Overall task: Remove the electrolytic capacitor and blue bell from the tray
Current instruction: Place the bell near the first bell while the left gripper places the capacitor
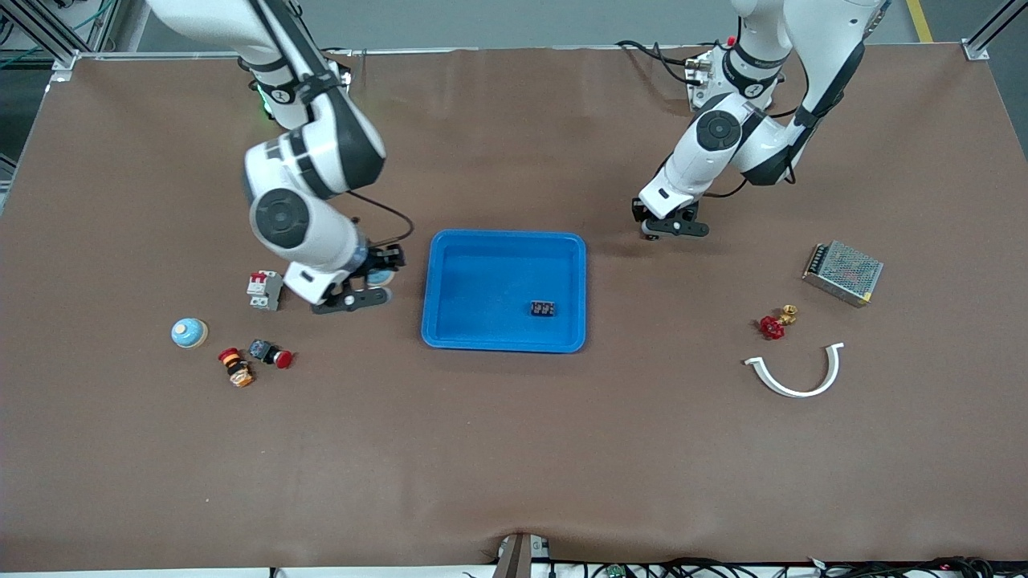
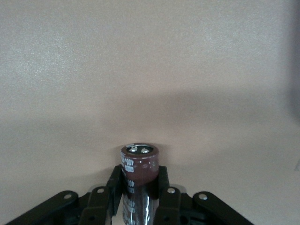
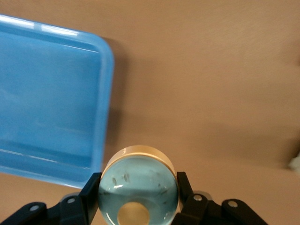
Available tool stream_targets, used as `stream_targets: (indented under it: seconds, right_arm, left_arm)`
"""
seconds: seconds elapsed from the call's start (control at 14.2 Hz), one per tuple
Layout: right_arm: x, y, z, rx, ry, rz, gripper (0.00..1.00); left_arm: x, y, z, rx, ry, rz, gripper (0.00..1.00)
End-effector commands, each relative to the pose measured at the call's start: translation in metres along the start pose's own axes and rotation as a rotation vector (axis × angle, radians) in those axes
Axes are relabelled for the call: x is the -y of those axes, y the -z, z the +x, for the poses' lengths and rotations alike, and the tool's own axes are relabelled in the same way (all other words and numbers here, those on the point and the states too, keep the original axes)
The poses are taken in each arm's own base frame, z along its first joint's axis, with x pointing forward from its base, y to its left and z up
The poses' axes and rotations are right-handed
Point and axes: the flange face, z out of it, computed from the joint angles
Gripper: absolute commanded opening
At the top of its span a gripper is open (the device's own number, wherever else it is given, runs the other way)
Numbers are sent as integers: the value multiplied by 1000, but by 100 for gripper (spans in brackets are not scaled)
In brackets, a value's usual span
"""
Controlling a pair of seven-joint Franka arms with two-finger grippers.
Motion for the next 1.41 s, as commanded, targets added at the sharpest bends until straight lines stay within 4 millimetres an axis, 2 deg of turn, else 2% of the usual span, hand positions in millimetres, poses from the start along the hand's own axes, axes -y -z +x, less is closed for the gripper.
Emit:
stream_targets:
  seconds: [0.0, 0.07, 0.21, 0.42, 0.71, 0.78, 1.13, 1.34]
  right_arm:
    - [-36, -9, -9, 10, 75, -4, 34]
    - [-46, -12, -8, 5, 93, -41, 34]
    - [-55, -24, -10, -19, 116, -91, 34]
    - [-76, -45, -12, -69, 144, -105, 34]
    - [-110, -57, -7, -118, 146, -103, 34]
    - [-117, -65, -6, -118, 146, -103, 35]
    - [-126, -108, 3, -115, 149, -106, 35]
    - [-127, -128, 6, -112, 149, -107, 35]
  left_arm:
    - [2, 1, 3, -14, -12, -6, 38]
    - [2, 1, 3, -14, -12, -6, 51]
    - [2, 1, 3, -14, -12, -6, 100]
    - [2, 3, 4, -18, -8, -4, 100]
    - [0, 7, 11, -28, 43, -5, 100]
    - [-1, 10, 18, -36, 46, -7, 100]
    - [2, 32, 69, -26, 106, 37, 100]
    - [24, 58, 108, -41, 158, 67, 100]
